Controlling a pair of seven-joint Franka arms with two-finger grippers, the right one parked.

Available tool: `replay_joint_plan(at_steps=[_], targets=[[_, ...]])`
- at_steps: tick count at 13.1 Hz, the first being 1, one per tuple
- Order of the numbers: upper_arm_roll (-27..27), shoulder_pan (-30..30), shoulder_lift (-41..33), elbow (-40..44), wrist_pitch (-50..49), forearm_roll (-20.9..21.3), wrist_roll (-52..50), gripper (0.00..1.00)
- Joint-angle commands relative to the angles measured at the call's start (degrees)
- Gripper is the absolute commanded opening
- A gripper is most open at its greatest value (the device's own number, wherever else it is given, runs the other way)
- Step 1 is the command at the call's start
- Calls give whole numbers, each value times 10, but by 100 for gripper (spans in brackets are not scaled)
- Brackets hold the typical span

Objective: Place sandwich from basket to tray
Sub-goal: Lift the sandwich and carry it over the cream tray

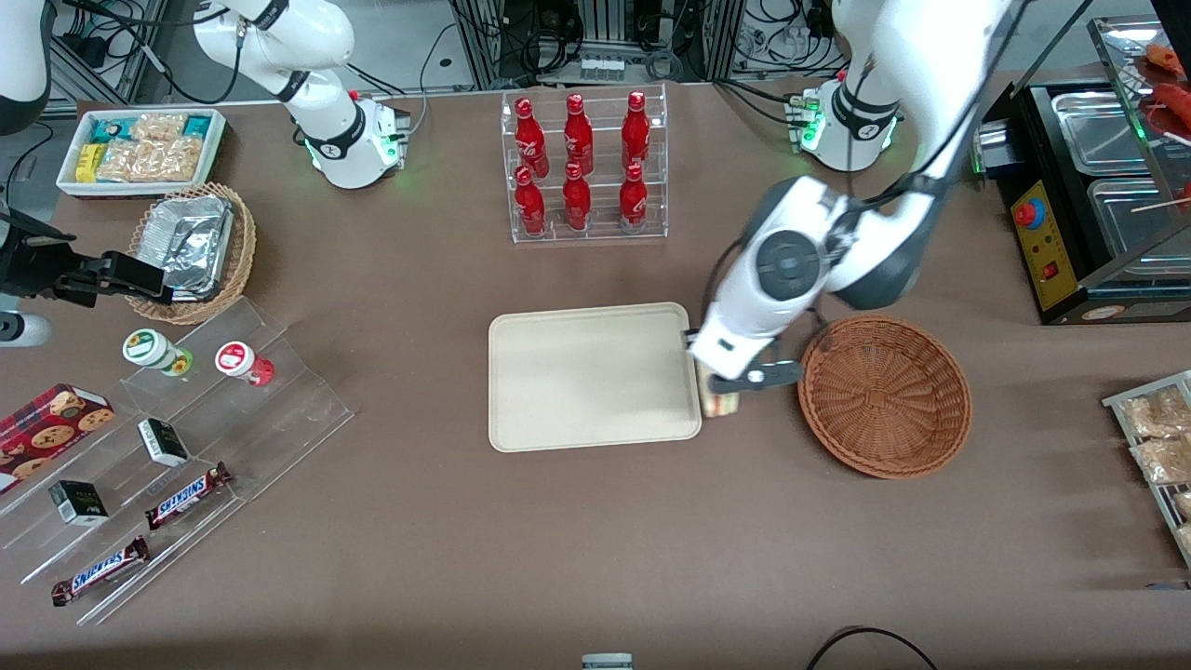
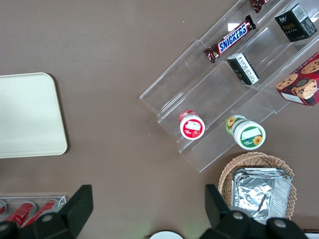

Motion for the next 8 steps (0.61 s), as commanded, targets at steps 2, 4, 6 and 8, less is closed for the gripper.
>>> replay_joint_plan(at_steps=[2, 4, 6, 8], targets=[[7, -70, 106, 141, -40, 9, -39, 0], [8, -99, 142, 182, -40, 34, -67, 0], [8, -122, 174, 214, -40, 44, -80, 0], [13, -143, 202, 246, -40, 45, -88, 0]])
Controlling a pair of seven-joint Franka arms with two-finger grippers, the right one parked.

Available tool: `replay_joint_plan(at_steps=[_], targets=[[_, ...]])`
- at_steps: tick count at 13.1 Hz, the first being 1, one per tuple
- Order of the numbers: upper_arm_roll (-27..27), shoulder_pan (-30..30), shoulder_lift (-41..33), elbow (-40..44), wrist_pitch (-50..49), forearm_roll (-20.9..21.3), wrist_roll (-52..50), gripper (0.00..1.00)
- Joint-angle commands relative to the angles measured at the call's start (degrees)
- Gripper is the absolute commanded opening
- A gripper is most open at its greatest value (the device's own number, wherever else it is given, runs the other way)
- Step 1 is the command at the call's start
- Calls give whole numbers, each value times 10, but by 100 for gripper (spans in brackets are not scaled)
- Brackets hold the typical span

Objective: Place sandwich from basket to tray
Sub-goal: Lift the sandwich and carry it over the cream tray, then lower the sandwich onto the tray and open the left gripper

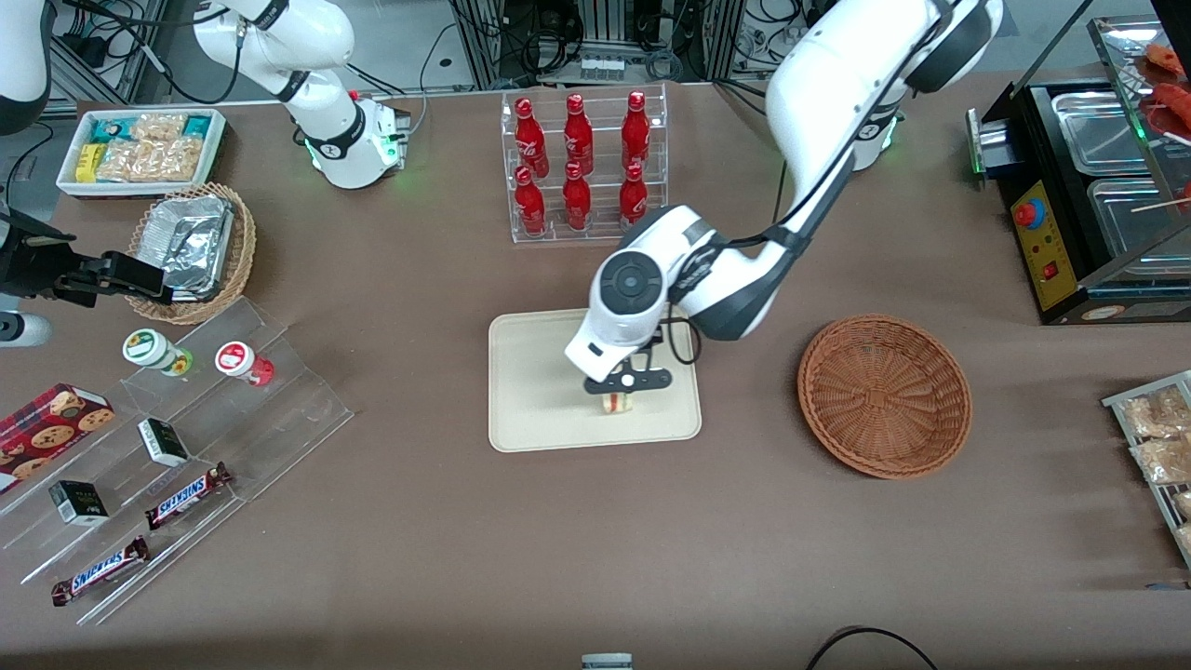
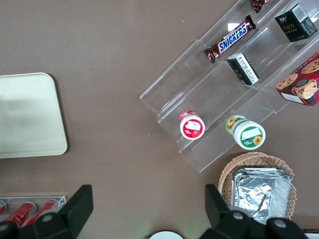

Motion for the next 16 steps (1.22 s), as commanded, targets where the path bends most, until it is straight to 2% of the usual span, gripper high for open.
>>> replay_joint_plan(at_steps=[1, 3, 15, 16], targets=[[19, -34, 50, 76, -24, 10, -24, 0], [43, -61, 67, 98, -24, 9, -29, 0], [45, -75, 99, 102, -8, 9, -77, 0], [45, -74, 98, 102, -7, 9, -80, 43]])
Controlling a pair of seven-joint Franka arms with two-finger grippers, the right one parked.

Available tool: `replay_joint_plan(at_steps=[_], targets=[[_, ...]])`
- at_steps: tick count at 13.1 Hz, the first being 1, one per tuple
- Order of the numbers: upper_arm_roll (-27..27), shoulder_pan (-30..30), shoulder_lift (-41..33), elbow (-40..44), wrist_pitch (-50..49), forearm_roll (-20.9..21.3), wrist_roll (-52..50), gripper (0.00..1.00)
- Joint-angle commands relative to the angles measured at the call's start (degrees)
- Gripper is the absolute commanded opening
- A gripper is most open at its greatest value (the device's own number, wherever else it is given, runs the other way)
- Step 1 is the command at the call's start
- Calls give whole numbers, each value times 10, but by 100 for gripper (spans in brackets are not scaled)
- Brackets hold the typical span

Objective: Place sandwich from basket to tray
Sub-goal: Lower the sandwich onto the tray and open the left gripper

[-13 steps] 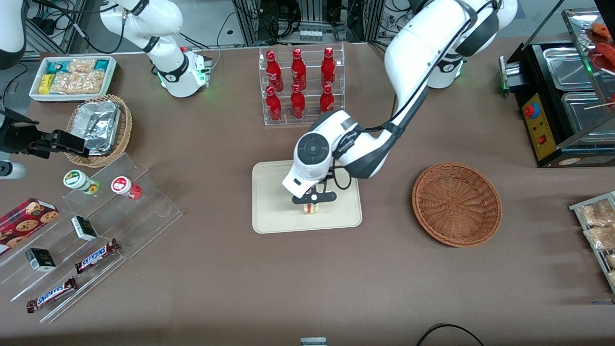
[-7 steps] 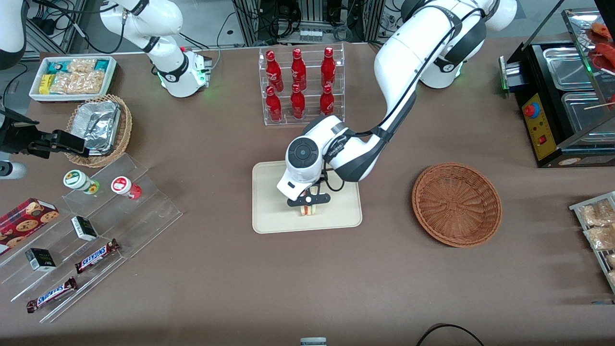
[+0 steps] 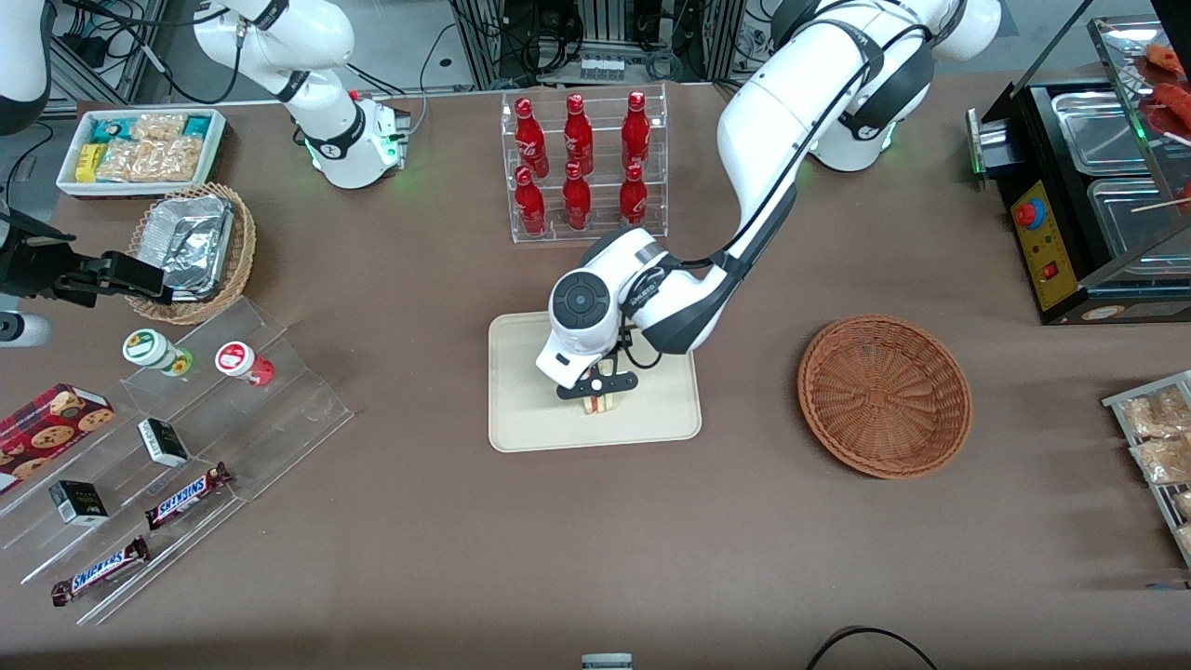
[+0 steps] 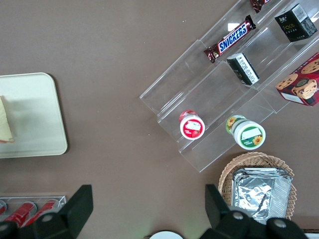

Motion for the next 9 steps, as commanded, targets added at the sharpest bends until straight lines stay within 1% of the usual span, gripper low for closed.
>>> replay_joint_plan(at_steps=[1, 5, 9], targets=[[6, -8, 10, 25, -3, 7, -17, 99], [6, -4, -12, 26, -12, 6, -18, 100], [6, 5, -53, 26, -39, 5, -12, 100]])
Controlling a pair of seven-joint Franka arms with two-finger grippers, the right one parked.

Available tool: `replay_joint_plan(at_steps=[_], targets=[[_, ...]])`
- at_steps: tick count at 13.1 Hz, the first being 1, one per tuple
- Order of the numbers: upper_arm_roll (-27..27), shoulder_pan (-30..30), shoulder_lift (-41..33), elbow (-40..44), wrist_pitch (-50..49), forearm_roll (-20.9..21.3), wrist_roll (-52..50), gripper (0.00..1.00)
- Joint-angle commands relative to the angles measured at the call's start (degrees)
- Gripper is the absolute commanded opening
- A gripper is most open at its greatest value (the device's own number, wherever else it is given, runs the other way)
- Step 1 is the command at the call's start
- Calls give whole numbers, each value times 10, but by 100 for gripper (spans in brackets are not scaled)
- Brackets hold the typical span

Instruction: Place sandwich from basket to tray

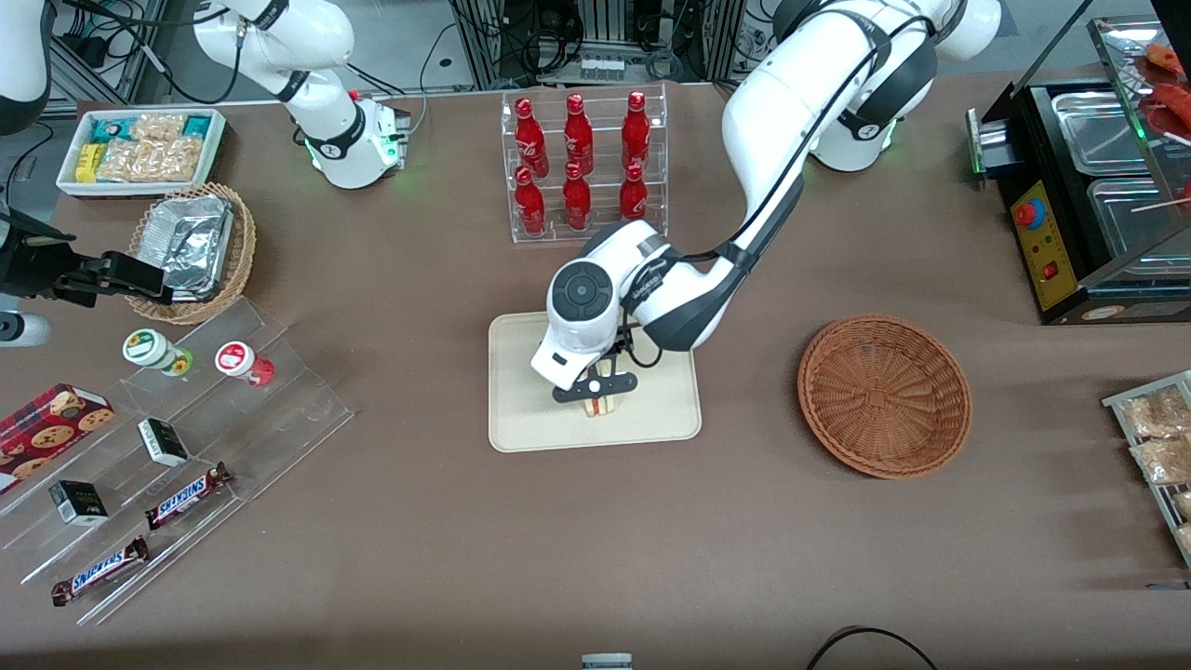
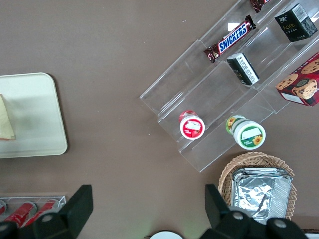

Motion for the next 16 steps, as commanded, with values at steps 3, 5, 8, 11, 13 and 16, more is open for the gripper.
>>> replay_joint_plan(at_steps=[3, 5, 8, 11, 13, 16], targets=[[4, 11, -60, -3, -47, 5, -6, 100], [3, 32, -93, -4, -65, 6, -3, 100], [4, 64, -137, -9, -85, 1, -1, 100], [0, 112, -157, -16, -99, -2, 55, 100], [0, 146, -179, -28, -131, -14, 112, 100], [0, 216, -241, -95, -140, -29, 222, 100]])
